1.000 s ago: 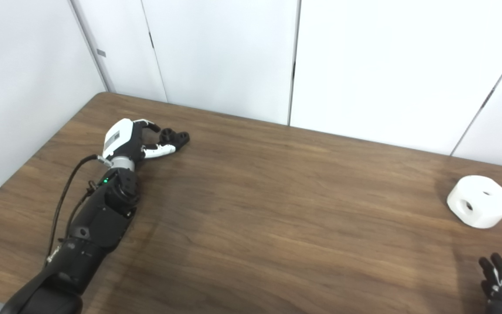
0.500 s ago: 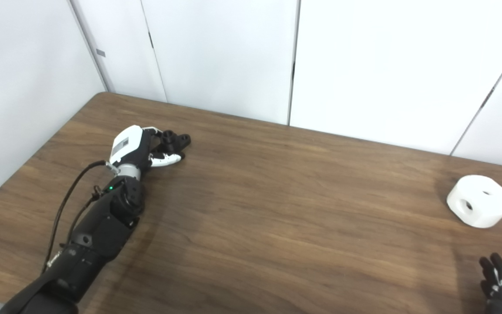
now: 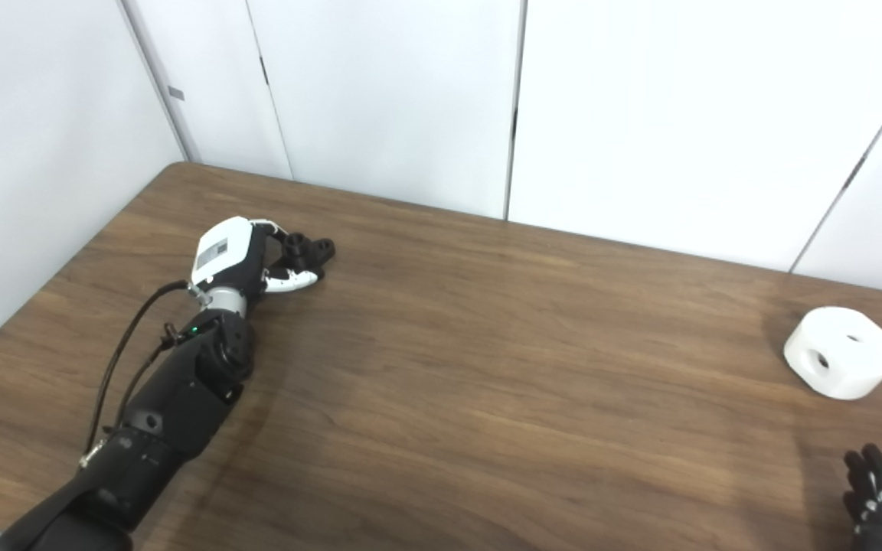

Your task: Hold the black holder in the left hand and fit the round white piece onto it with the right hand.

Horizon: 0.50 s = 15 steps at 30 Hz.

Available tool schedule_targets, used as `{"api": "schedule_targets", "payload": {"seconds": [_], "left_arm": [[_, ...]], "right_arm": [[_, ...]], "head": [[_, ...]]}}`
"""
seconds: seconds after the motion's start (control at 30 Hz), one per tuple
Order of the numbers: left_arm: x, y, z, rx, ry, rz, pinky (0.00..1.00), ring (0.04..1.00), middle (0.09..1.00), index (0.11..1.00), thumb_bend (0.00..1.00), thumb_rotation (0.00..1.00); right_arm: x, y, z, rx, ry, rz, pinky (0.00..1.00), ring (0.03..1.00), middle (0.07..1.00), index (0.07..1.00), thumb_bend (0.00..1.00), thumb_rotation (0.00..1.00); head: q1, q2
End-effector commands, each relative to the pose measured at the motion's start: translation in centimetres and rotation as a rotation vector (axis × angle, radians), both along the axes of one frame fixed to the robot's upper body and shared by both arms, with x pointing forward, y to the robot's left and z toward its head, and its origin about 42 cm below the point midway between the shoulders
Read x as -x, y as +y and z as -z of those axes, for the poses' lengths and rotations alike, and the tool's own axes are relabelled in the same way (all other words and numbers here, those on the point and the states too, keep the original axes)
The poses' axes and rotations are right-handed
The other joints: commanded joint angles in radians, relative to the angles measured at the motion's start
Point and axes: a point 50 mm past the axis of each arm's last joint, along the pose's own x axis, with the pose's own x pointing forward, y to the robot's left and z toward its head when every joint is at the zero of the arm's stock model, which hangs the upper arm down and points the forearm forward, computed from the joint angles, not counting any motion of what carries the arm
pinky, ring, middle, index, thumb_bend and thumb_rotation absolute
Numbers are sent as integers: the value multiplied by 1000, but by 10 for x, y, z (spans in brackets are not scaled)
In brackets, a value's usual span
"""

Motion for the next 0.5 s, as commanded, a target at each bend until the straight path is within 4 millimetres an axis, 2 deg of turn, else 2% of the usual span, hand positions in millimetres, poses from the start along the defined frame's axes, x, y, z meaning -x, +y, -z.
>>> {"api": "schedule_targets", "payload": {"seconds": [0.0,0.2,0.47], "left_arm": [[-8,8,-16,-60,-33,-14,954,919,849,589,819,216],[-7,9,-16,-53,-43,-19,944,911,841,593,819,213],[-6,10,-15,-20,-62,-26,948,915,846,724,825,239]], "right_arm": [[14,7,18,-35,78,3,1000,1000,975,1000,585,1000],[14,6,19,-34,77,2,1000,1000,969,1000,582,1000],[14,4,18,-21,93,1,1000,1000,970,1000,589,1000]], "head": [[1,1],[2,4],[4,5]]}}
